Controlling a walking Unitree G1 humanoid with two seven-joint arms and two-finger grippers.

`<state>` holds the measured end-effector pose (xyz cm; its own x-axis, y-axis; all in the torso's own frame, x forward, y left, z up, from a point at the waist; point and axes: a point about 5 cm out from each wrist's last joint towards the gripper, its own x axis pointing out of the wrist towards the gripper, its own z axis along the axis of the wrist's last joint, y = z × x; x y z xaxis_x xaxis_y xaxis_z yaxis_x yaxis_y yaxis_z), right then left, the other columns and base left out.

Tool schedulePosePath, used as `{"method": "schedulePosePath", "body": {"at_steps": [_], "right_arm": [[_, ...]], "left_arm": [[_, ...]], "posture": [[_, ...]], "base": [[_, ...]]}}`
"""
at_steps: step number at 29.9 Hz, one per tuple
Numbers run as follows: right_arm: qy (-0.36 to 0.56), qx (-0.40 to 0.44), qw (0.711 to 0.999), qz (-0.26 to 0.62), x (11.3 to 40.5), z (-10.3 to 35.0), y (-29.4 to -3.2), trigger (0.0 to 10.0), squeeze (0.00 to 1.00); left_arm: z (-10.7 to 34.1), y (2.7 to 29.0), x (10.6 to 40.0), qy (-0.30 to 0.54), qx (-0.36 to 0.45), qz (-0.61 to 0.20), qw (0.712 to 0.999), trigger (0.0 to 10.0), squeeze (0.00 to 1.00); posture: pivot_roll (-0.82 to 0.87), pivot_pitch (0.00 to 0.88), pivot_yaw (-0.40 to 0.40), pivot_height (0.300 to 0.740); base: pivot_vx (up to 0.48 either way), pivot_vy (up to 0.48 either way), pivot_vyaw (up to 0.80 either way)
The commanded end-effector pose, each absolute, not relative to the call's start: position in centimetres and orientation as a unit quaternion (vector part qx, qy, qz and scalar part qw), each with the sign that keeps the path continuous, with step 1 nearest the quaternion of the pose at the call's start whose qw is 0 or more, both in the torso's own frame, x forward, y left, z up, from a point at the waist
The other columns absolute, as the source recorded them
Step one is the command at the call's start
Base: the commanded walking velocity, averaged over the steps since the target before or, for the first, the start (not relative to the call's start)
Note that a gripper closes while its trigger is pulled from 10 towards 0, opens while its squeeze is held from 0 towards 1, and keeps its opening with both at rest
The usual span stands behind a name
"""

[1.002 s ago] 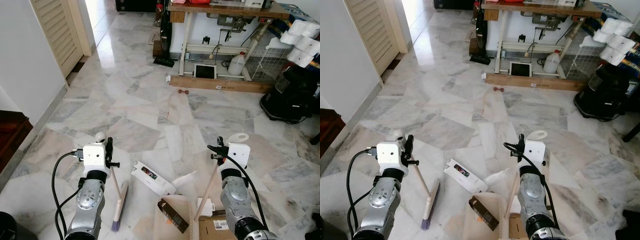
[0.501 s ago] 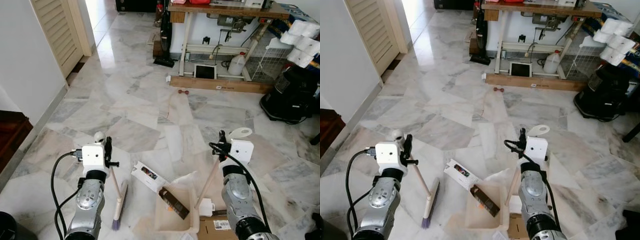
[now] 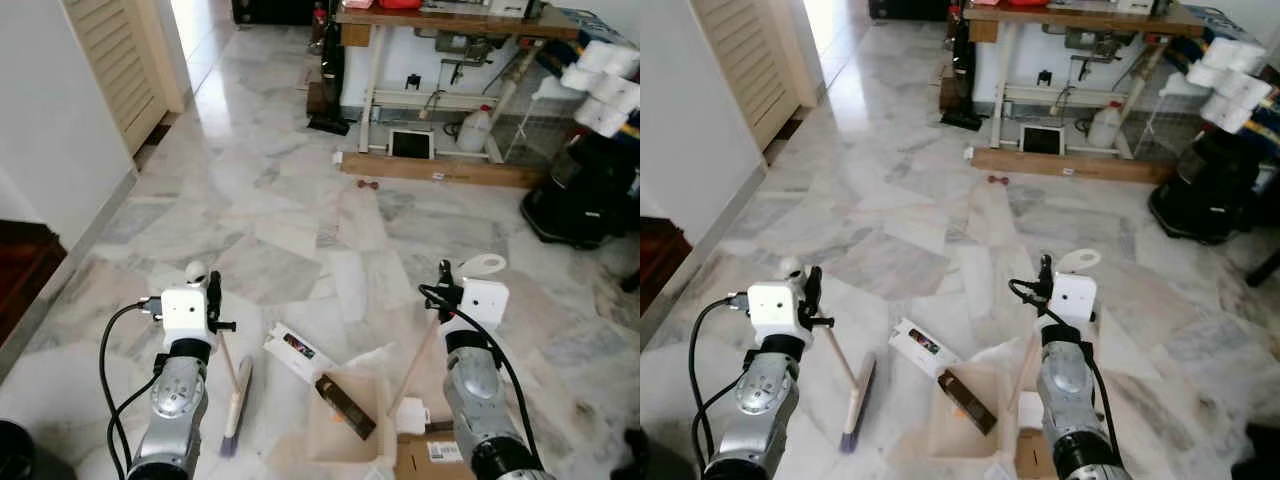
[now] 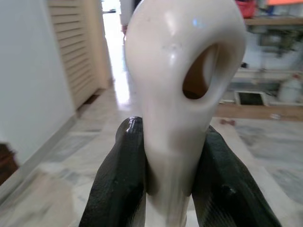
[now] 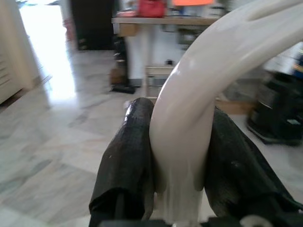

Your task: Sweep floor

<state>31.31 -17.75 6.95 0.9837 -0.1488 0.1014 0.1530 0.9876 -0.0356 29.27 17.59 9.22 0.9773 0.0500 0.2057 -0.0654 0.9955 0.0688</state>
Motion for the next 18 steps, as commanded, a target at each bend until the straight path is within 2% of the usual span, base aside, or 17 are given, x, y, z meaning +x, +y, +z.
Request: {"method": "schedulePosePath", "body": {"at_steps": [1, 18], "right_arm": [[-0.072, -0.022, 0.995, -0.068, 31.91, 8.13, -17.28, 10.0, 0.0], [-0.07, -0.02, 0.995, -0.064, 32.23, 8.43, -17.17, 10.0, 0.0]], "left_arm": [[10.17, 17.89, 29.31, -0.125, 0.047, 0.035, 0.99, 10.0, 0.0], [9.98, 17.47, 29.16, -0.118, 0.046, 0.03, 0.991, 10.0, 0.0]], "posture": [[0.07, 0.0, -0.019, 0.74], [0.06, 0.0, -0.021, 0.74]], "base": [[0.0, 0.0, 0.8], [0.0, 0.0, 0.8]]}}
